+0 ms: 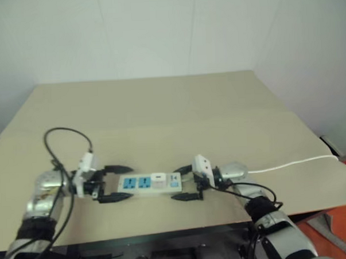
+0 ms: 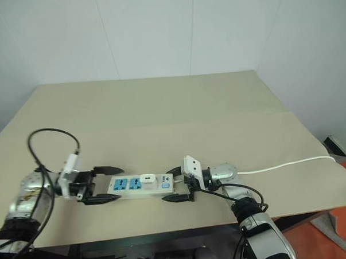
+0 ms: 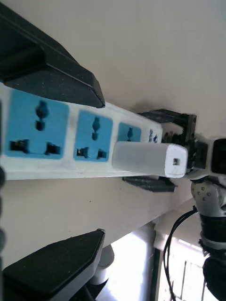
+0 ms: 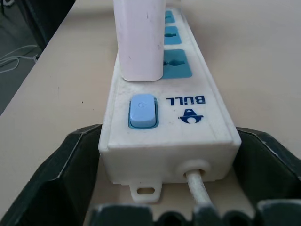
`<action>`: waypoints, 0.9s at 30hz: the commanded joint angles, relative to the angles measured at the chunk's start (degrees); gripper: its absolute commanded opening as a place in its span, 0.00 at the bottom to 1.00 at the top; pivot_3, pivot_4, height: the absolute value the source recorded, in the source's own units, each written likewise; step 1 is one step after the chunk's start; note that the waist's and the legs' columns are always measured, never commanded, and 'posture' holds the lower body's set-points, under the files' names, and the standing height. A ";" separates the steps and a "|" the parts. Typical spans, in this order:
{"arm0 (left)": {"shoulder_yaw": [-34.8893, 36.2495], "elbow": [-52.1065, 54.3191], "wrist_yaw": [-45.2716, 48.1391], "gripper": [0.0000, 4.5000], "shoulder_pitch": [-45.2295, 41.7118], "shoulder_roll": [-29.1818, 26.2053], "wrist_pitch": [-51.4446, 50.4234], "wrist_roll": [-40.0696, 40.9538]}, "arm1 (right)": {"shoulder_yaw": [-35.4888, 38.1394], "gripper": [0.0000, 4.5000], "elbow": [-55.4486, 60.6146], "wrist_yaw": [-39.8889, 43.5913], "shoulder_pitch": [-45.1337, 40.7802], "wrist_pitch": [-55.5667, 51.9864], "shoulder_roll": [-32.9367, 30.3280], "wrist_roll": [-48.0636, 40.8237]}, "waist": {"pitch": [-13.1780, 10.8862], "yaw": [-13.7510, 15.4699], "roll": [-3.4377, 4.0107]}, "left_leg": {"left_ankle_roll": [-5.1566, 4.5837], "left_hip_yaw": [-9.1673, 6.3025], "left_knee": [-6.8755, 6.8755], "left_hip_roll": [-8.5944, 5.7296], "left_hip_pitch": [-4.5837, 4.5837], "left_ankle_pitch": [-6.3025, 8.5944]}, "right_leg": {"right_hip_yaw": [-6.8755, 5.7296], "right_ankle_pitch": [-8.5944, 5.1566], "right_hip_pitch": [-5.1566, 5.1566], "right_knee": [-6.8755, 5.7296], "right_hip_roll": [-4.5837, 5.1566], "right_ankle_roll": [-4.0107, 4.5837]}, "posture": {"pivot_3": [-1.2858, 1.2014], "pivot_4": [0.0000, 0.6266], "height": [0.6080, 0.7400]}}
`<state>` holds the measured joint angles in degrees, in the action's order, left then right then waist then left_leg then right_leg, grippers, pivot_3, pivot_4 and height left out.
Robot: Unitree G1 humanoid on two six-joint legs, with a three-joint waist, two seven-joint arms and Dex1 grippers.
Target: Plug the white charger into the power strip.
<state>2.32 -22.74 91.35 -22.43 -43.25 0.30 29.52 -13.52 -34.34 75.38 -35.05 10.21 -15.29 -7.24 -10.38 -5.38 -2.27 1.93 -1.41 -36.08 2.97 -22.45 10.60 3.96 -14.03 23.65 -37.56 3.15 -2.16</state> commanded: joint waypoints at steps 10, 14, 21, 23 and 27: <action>15.86 6.21 0.68 1.00 12.08 -11.80 -2.93 3.25 | 12.59 0.99 27.63 6.15 8.43 -10.07 -20.86 -14.96 | -0.39 1.93 0.17 | 0.00 0.09 0.04 -0.01 -0.92 -0.01 | -0.03 0.11 0.80 0.27 0.08 -0.25 | 0.52 0.24 1.00; 18.38 5.85 0.35 1.00 13.66 -13.19 -3.09 3.07 | 17.58 0.99 34.01 7.62 11.42 -13.76 -29.02 -18.78 | -0.42 2.49 0.19 | 0.01 0.12 0.06 0.00 -0.88 0.00 | -0.06 -0.02 0.73 0.43 0.13 -0.02 | 0.52 0.24 1.00; 17.96 7.28 -0.94 1.00 12.44 -12.60 -5.34 3.04 | 21.01 0.99 39.93 5.12 17.00 -16.57 -33.90 -20.54 | -0.44 2.94 0.18 | 0.01 0.21 0.07 -0.01 -0.91 0.00 | -0.06 -0.04 0.74 0.49 0.18 0.03 | 0.52 0.24 1.00; 17.62 7.09 -1.01 1.00 11.74 -12.58 -5.66 2.90 | 21.10 0.99 40.64 4.34 18.00 -17.34 -34.08 -20.58 | -0.44 2.95 0.17 | 0.01 0.23 0.06 -0.01 -0.94 0.00 | -0.06 0.03 0.74 0.50 0.19 -0.09 | 0.52 0.24 1.00; 17.72 5.92 -0.83 1.00 10.13 -12.29 -6.07 3.00 | 21.00 0.99 41.58 2.88 18.91 -18.18 -34.26 -20.22 | -0.45 2.92 0.16 | 0.01 0.24 0.03 -0.01 -0.94 0.00 | -0.05 0.05 0.74 0.50 0.19 -0.12 | 0.52 0.24 1.00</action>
<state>19.16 -16.99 90.61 -11.64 -55.17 -5.34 31.62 5.46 5.20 78.95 -16.46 -7.50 -48.66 -26.10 -10.83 -2.46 -2.11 1.95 -1.17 -36.05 2.95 -23.38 10.59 3.91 -13.98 24.38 -37.06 3.34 -2.28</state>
